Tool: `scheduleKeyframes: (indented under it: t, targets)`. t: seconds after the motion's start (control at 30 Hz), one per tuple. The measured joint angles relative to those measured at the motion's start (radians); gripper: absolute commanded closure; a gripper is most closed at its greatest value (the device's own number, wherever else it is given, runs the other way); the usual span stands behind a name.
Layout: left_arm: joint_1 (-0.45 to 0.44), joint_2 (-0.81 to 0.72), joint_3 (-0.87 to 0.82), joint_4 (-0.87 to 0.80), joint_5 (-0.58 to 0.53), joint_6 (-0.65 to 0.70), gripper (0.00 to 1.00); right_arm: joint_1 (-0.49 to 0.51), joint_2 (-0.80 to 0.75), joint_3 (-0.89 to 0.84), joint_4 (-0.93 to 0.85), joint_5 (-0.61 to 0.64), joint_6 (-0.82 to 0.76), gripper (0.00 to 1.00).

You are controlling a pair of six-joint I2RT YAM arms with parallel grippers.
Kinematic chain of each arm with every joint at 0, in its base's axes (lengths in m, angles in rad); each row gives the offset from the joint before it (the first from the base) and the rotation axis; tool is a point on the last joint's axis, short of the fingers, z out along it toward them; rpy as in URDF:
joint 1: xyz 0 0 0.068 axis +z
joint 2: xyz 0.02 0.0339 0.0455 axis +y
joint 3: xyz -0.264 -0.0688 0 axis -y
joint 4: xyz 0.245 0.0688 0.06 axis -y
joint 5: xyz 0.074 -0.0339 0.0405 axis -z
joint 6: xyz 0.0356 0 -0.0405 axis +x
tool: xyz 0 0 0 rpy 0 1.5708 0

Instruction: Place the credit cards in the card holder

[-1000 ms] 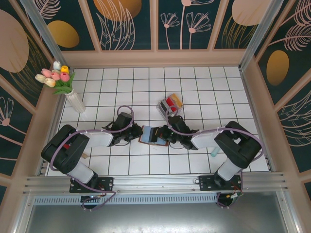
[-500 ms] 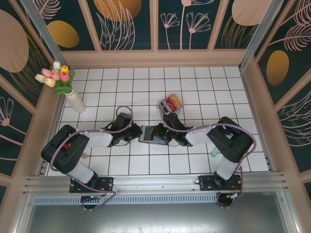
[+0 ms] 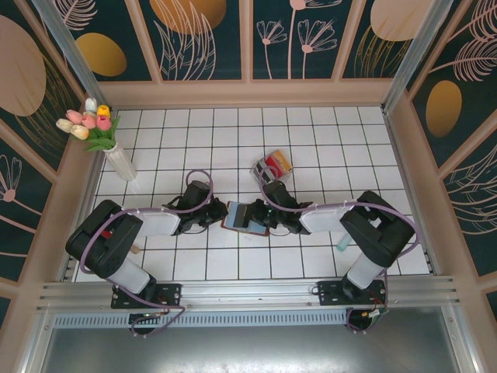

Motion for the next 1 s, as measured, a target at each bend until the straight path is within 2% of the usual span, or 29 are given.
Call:
scheduleKeyframes:
  t: [0.17,0.23,0.37,0.53,0.73,1.0]
  targets:
    - [0.0,0.0,0.0,0.0,0.0,0.0,0.86,0.0,0.034,0.035,-0.02,-0.03,-0.007,0.79]
    - [0.0,0.0,0.0,0.0,0.0,0.0,0.86,0.0,0.034,0.047,-0.045,-0.027,-0.006,0.73]
    - [-0.001,0.0,0.0,0.0,0.001,0.0,0.86,0.0,0.026,0.055,-0.081,-0.019,-0.019,0.73]
    - [-0.002,0.0,0.0,-0.001,0.005,0.0,0.86,0.0,0.01,0.055,-0.104,-0.019,-0.032,0.73]
    - [-0.002,0.0,0.0,0.0,0.009,0.0,0.87,0.0,0.018,0.069,-0.122,-0.027,-0.045,0.81]
    - [-0.002,-0.001,-0.001,0.0,0.0,0.0,0.87,0.0,0.095,0.15,-0.161,-0.054,-0.067,0.78]
